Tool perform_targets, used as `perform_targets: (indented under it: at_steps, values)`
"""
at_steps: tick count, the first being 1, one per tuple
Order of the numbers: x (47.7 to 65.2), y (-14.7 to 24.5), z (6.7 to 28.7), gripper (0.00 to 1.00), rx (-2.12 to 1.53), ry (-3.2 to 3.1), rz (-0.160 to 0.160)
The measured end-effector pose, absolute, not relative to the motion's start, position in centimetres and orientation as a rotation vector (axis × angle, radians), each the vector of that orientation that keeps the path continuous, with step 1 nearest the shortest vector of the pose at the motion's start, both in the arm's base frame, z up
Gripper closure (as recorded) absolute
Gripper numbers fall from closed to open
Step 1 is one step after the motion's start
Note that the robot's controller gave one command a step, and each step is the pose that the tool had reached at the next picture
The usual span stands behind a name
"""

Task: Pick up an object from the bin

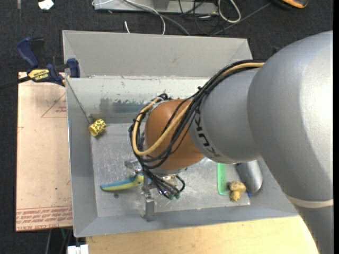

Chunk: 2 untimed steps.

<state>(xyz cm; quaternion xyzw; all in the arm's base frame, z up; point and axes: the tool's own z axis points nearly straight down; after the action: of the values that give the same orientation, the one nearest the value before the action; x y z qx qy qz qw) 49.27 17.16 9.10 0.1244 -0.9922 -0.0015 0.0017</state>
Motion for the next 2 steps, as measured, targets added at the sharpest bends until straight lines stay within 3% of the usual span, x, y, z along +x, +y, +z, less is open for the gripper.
perform_targets:
  at_steps: [1, 2]
  values:
    - [51.33, 12.69, 7.53, 1.00, 0.159, -3.143, -0.001]
    - [51.33, 12.69, 7.54, 1.00, 0.159, -3.143, -0.001]
